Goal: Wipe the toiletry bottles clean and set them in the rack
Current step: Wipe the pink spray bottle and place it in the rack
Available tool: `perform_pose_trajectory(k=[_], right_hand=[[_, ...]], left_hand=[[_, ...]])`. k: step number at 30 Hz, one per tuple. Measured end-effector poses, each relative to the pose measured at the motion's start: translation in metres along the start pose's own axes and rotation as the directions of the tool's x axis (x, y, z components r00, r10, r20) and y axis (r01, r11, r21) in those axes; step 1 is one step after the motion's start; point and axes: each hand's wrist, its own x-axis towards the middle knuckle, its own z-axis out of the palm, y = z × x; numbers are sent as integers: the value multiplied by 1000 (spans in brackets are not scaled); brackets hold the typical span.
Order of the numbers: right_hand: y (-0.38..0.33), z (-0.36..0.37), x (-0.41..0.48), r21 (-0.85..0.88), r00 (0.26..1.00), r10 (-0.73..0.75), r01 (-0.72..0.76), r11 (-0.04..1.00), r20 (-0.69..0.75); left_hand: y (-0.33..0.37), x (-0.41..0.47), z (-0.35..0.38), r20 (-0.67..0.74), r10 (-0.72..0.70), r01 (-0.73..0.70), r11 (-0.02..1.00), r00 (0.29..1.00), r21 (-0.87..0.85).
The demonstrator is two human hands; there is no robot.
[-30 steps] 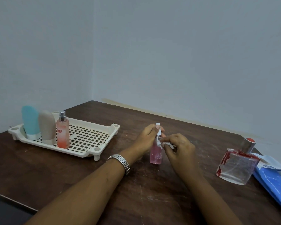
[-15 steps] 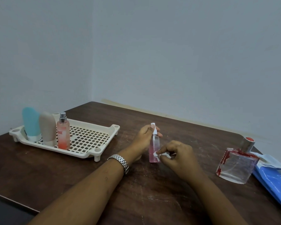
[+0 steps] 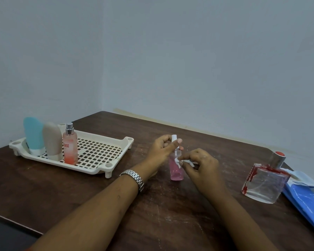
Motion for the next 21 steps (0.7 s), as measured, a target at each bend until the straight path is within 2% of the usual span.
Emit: perform_pose_trajectory(k=[5,12,16,19,21], right_hand=[[0,-6,-2,-13,984,58,-56,998,170],[5,-11,-2,-11,960,110,-111,994,259],[5,-10,-1,-24,976,91,-88,996,195],[1,-4,0,-62,994,20,-14,998,107],[-2,-1,0,-96,993,-36,47,994,113]], left_hand=[[-1,1,-5,-146,-14,25,997,989,80],[-5,4,-10,-241,-11,55,982,971,179],[-8,5,-12,-284,27,49,965,959,258],[-6,4,-10,-295,72,31,944,953,329],[-5,4,-9,-313,98,37,916,945,399]])
